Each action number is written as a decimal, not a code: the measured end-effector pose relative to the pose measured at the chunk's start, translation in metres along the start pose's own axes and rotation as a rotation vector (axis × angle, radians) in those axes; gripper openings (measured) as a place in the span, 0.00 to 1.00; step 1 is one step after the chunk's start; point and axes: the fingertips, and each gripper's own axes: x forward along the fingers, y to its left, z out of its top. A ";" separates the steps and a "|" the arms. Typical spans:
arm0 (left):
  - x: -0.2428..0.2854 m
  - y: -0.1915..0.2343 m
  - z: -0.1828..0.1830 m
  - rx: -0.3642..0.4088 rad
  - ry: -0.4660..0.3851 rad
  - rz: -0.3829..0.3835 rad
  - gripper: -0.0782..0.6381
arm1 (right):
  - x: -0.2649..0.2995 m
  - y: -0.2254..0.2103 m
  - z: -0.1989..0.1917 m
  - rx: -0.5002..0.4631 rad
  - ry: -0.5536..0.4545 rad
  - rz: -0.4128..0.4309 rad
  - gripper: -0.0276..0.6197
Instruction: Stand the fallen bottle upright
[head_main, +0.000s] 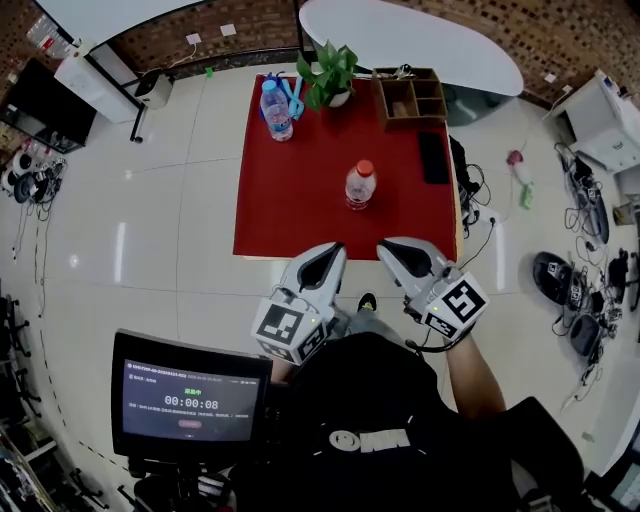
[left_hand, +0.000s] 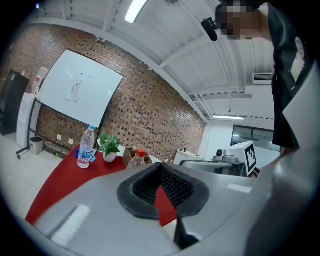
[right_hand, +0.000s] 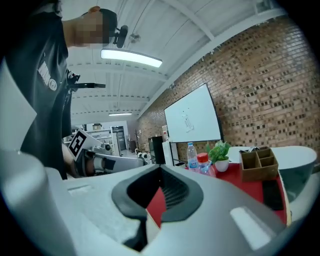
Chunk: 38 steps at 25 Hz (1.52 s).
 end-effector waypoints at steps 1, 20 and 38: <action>-0.002 0.000 -0.001 0.001 0.001 0.004 0.11 | 0.001 0.004 -0.002 -0.004 0.002 0.010 0.05; -0.078 -0.164 -0.049 0.074 -0.033 0.141 0.11 | -0.149 0.114 -0.049 0.030 -0.041 0.137 0.05; -0.144 -0.194 -0.047 0.110 -0.101 0.117 0.11 | -0.155 0.179 -0.036 0.088 -0.067 0.099 0.05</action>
